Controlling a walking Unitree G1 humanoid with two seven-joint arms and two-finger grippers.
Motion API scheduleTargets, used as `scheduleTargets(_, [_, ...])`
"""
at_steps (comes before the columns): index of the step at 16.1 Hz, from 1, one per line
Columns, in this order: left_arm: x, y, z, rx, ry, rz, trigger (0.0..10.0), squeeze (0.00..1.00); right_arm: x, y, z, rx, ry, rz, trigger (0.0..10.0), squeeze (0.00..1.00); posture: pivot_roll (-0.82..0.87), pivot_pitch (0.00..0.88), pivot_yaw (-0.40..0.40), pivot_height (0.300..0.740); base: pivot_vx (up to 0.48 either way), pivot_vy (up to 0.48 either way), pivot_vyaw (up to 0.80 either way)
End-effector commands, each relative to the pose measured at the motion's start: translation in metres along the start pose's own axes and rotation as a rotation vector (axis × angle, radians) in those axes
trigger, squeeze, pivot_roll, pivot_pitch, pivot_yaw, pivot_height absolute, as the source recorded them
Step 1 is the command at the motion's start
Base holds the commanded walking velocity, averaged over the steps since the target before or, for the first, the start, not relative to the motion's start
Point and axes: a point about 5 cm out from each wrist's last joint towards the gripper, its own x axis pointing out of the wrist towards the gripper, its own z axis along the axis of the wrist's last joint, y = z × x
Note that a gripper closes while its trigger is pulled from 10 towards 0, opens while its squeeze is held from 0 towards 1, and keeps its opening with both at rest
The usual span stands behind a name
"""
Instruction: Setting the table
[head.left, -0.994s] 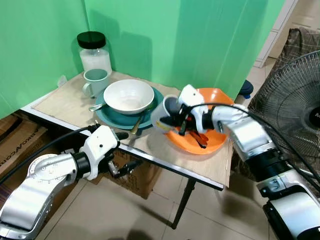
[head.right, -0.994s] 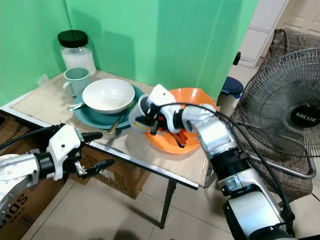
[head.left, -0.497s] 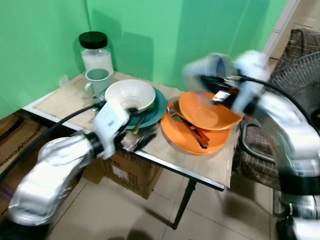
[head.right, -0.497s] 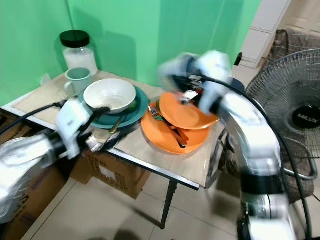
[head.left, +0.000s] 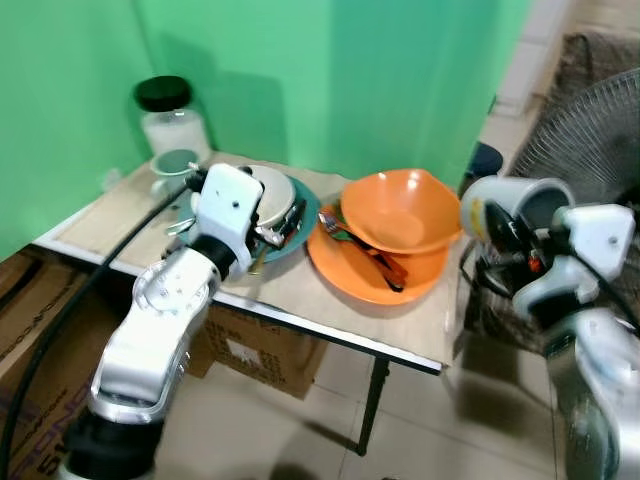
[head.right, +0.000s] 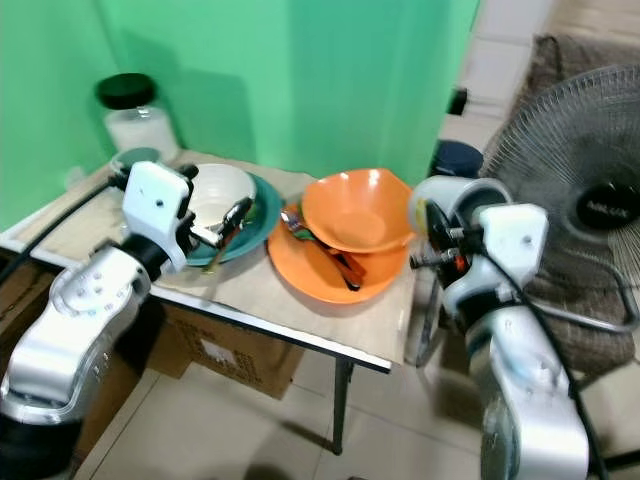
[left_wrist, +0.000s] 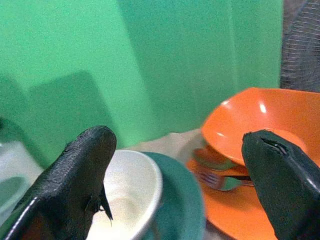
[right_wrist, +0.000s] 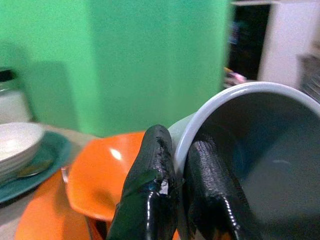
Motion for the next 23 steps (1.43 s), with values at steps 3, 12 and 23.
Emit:
scheduleTargets(3, [0.002,-0.008,0.002,0.006,-0.018,0.003,10.0,0.00,-0.004,0.003,0.009,0.021,-0.048,-0.068,10.0,0.00,-0.05,0.000,0.020,0.740,0.000,0.000,-0.76])
scheduleTargets(12, [0.001,0.023,0.001,-0.013,0.001,0.160,10.0,0.00,0.010,0.013,0.001,0.077,-0.006,-0.083,10.0,0.00,-0.03,0.000,0.006,0.740,0.000,0.000,-0.77])
scheduleTargets(23, [0.000,0.029,-0.006,-0.048,0.023,0.274,10.0,0.00,0.019,0.006,-0.004,0.009,0.059,-0.104,10.0,0.00,-0.01,0.000,-0.045,0.740,0.000,0.000,-0.76])
